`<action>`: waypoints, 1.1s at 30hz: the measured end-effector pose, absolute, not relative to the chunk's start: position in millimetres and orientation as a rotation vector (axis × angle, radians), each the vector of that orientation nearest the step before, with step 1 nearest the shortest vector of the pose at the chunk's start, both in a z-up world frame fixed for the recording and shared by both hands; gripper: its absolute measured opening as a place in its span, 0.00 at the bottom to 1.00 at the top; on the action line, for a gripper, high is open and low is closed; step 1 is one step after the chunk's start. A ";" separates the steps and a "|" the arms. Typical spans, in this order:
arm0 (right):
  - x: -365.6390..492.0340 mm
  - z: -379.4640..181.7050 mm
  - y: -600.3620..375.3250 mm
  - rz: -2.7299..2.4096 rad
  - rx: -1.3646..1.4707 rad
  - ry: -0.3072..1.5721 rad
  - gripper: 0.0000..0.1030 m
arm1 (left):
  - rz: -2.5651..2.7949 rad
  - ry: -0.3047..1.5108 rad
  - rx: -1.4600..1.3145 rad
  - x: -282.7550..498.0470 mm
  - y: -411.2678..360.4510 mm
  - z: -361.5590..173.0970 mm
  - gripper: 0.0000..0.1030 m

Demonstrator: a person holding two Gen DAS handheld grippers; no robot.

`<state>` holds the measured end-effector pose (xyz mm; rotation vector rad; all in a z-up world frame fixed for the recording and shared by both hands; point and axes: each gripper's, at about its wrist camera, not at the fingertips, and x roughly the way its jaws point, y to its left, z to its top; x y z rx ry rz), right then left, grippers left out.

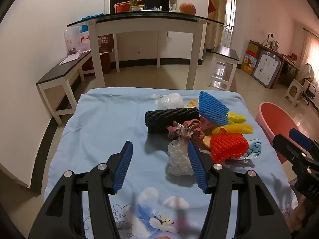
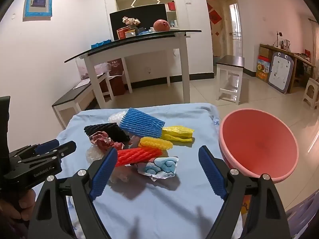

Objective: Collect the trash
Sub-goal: 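Move both tools toward the pile of trash on the table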

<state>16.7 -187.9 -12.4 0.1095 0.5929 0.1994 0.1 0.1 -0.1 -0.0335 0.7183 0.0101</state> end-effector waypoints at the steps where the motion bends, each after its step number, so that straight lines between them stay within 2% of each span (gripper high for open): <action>1: 17.1 -12.8 -188.0 0.201 0.115 0.598 0.80 | 0.009 0.720 -0.036 0.1 0.2 -0.1 0.56; 19: 20.5 -22.1 -205.7 0.170 0.146 0.599 0.79 | -0.049 0.727 -0.056 0.6 -1.6 -7.5 0.56; 33: 23.0 -36.4 -216.8 0.212 0.177 0.637 0.60 | -0.088 0.762 -0.095 -0.6 -7.5 -11.6 0.56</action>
